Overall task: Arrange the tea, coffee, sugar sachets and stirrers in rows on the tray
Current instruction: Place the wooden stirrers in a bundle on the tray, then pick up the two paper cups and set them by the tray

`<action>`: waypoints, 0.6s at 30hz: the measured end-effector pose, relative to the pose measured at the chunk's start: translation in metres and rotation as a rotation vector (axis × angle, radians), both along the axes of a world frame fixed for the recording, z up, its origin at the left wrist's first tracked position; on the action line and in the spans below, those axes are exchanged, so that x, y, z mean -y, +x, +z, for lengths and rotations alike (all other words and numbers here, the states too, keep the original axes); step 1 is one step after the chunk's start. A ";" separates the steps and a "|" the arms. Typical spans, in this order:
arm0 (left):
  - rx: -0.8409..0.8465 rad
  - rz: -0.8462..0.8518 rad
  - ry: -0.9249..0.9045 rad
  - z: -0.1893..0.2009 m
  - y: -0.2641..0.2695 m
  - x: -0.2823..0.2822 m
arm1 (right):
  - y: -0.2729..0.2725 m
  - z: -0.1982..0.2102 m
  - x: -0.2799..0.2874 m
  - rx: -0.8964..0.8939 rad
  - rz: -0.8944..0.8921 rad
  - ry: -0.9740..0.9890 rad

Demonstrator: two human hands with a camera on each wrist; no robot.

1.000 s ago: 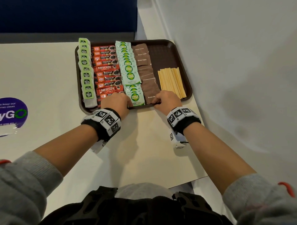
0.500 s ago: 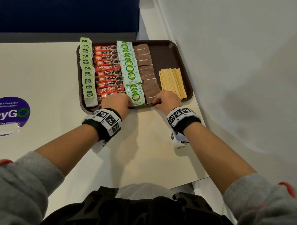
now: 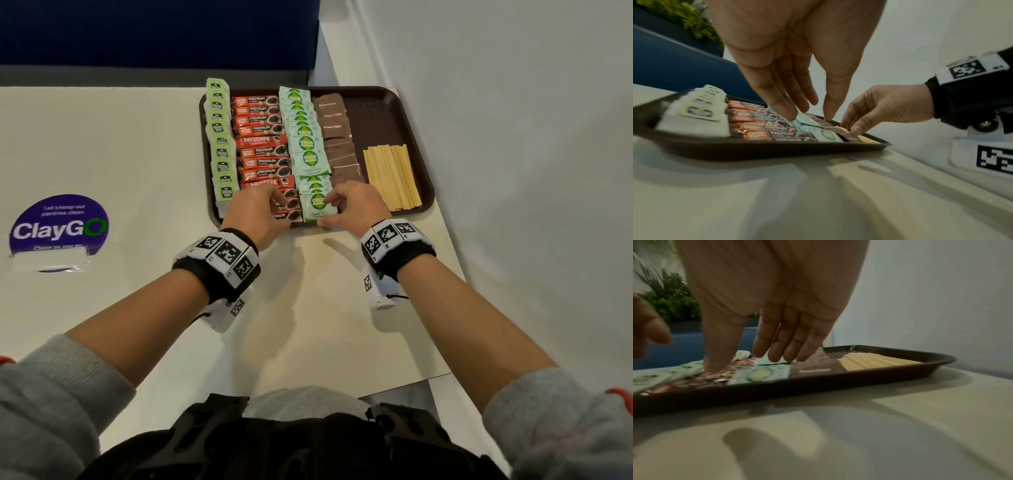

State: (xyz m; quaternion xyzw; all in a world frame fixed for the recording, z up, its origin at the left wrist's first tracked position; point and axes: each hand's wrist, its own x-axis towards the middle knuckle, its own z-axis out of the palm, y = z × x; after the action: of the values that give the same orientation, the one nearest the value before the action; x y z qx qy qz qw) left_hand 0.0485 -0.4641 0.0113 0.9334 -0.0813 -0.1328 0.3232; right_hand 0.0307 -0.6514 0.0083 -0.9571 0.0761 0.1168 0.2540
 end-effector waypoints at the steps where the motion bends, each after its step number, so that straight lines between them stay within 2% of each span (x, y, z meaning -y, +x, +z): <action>1: 0.011 0.027 -0.023 0.002 -0.002 -0.009 | 0.003 0.003 -0.012 0.020 0.012 0.023; 9: 0.057 0.141 -0.107 0.013 -0.005 -0.126 | 0.020 0.012 -0.138 0.087 0.138 0.053; 18: 0.067 0.117 0.069 0.034 -0.006 -0.339 | 0.040 0.014 -0.357 0.074 0.181 0.162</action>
State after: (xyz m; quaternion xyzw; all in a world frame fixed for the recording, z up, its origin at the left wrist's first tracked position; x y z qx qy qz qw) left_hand 0.0421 -0.1255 0.0457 0.9510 -0.0327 -0.0852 0.2954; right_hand 0.0705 -0.2949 0.0220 -0.9401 -0.0296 0.1096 0.3214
